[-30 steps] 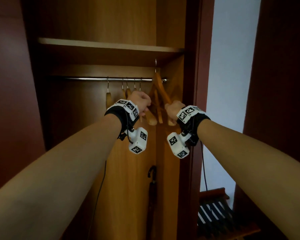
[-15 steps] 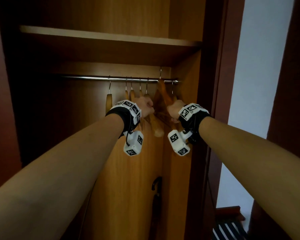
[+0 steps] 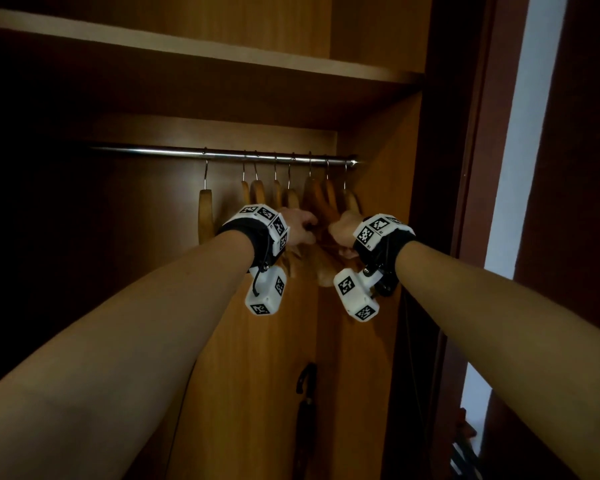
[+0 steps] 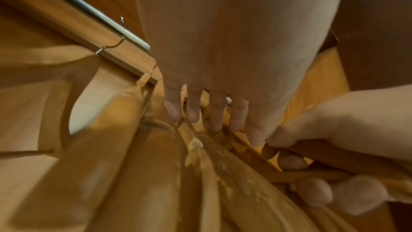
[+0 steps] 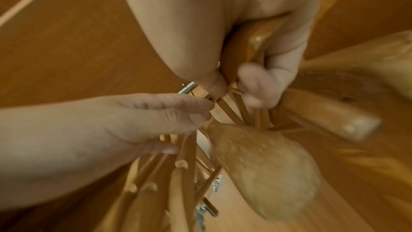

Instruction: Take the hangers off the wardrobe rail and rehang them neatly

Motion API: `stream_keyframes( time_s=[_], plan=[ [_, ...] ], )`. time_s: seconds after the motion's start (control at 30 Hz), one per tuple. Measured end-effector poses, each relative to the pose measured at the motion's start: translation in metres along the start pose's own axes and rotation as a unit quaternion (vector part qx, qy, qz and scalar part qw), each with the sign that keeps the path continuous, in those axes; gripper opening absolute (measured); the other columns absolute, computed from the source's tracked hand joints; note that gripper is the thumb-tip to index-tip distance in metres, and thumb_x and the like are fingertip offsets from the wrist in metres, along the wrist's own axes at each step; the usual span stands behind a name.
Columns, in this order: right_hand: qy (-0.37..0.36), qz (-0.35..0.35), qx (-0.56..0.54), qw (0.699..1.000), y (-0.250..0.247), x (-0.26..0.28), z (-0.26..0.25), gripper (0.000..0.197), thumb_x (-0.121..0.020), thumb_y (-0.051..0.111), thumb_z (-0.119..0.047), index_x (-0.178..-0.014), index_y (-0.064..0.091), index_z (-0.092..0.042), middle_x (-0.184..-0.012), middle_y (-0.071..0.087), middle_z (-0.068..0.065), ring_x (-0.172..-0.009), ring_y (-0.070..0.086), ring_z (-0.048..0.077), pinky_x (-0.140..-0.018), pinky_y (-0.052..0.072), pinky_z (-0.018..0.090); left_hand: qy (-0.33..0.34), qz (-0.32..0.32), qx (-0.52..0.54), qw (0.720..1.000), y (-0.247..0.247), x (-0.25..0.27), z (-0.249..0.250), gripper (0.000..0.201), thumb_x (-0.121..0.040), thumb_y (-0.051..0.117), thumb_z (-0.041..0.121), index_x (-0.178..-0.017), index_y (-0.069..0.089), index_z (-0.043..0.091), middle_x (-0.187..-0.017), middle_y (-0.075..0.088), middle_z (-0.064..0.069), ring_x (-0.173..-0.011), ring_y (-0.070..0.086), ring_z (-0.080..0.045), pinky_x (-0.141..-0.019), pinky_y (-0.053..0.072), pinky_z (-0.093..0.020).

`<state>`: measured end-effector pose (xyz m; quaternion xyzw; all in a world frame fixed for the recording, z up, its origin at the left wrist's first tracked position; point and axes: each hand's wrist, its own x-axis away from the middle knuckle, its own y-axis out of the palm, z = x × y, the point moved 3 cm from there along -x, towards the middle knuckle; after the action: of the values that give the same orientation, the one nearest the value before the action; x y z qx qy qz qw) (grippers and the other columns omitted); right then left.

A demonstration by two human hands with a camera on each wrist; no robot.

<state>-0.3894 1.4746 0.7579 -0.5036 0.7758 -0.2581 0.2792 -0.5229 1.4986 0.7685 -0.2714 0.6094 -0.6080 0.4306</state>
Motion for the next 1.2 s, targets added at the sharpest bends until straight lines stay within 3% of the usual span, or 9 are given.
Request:
stream_keyframes(
  time_s=[0.1,0.27,0.37,0.43,0.53,0.77,0.87,1.13,1.2],
  plan=[
    [0.01,-0.019,-0.019,1.0,0.005,0.007,0.001,0.018,-0.099,0.046,-0.018,-0.089,0.052,-0.003,-0.069,0.06,0.013,-0.067,0.063,0.028,-0.074,0.055,0.034,0.015,0.003,0.005,1.0,0.004,-0.004,-0.005,0.058,-0.092,0.055,0.045,-0.145,0.038,0.029,-0.15,0.04,-0.002,-0.131,0.044,-0.024,-0.104,0.039,-0.034],
    [-0.017,-0.004,0.013,1.0,0.001,0.019,0.001,0.019,-0.096,0.049,-0.028,-0.103,0.049,-0.01,-0.083,0.065,0.015,-0.079,0.071,0.032,-0.076,0.06,0.046,0.049,0.027,0.04,0.998,0.009,-0.003,-0.008,0.052,-0.092,0.058,0.038,-0.14,0.047,0.023,-0.141,0.049,-0.002,-0.124,0.049,-0.022,-0.097,0.04,-0.03],
    [-0.056,0.076,0.16,0.983,-0.001,0.024,-0.002,0.032,-0.094,0.05,-0.032,-0.115,0.054,-0.008,-0.111,0.059,0.006,-0.064,0.062,0.023,-0.054,0.05,0.034,0.068,0.046,0.056,0.995,0.01,-0.001,-0.01,0.047,-0.091,0.06,0.037,-0.134,0.052,0.022,-0.133,0.055,-0.001,-0.117,0.053,-0.02,-0.095,0.043,-0.029],
    [-0.063,0.096,0.207,0.971,-0.001,0.03,-0.004,0.033,-0.094,0.05,-0.033,-0.117,0.056,-0.01,-0.101,0.057,0.004,-0.06,0.054,0.018,-0.048,0.037,0.027,0.083,0.061,0.073,0.992,0.013,0.002,-0.011,0.042,-0.09,0.06,0.036,-0.13,0.056,0.022,-0.126,0.058,0.001,-0.111,0.055,-0.018,-0.089,0.044,-0.028],
    [-0.046,0.101,0.225,0.968,0.004,0.042,-0.003,0.032,-0.095,0.051,-0.034,-0.116,0.056,-0.011,-0.076,0.053,0.003,-0.06,0.054,0.018,-0.047,0.037,0.026,0.102,0.102,0.107,0.984,0.017,0.007,-0.013,0.034,-0.09,0.061,0.031,-0.123,0.061,0.022,-0.118,0.062,0.001,-0.103,0.058,-0.016,-0.085,0.046,-0.027],
    [-0.003,0.099,0.253,0.962,0.021,0.063,0.003,0.031,-0.094,0.048,-0.035,-0.114,0.057,-0.013,-0.093,0.064,0.007,-0.071,0.061,0.023,-0.054,0.046,0.029,0.106,0.204,0.225,0.947,0.03,0.024,-0.02,0.019,-0.091,0.058,0.022,-0.107,0.068,0.022,-0.101,0.068,0.005,-0.09,0.064,-0.012,-0.085,0.054,-0.031],
    [-0.003,0.112,0.224,0.968,0.02,0.074,0.006,0.026,-0.093,0.05,-0.035,-0.11,0.059,-0.017,-0.093,0.069,0.006,-0.076,0.068,0.023,-0.069,0.059,0.037,0.095,0.225,0.288,0.926,0.029,0.033,-0.02,0.015,-0.091,0.058,0.02,-0.1,0.07,0.022,-0.09,0.064,0.011,-0.086,0.062,-0.01,-0.081,0.052,-0.027],
    [-0.003,0.111,0.225,0.968,-0.008,0.132,0.01,0.019,-0.093,0.053,-0.027,-0.091,0.064,-0.012,-0.091,0.067,0.009,-0.077,0.066,0.024,-0.065,0.056,0.031,0.106,0.183,0.346,0.914,0.029,0.072,0.006,0.01,-0.091,0.06,0.016,-0.092,0.069,0.02,-0.083,0.067,0.004,-0.084,0.067,-0.017,-0.078,0.055,-0.031],
    [-0.008,0.118,0.236,0.965,-0.02,0.152,0.012,0.022,-0.095,0.05,-0.026,-0.098,0.065,-0.011,-0.094,0.066,0.008,-0.074,0.062,0.022,-0.063,0.052,0.028,0.12,0.162,0.354,0.913,0.027,0.085,0.022,0.01,-0.091,0.059,0.014,-0.093,0.068,0.019,-0.085,0.068,0.002,-0.083,0.067,-0.017,-0.076,0.055,-0.029]
  ],
)
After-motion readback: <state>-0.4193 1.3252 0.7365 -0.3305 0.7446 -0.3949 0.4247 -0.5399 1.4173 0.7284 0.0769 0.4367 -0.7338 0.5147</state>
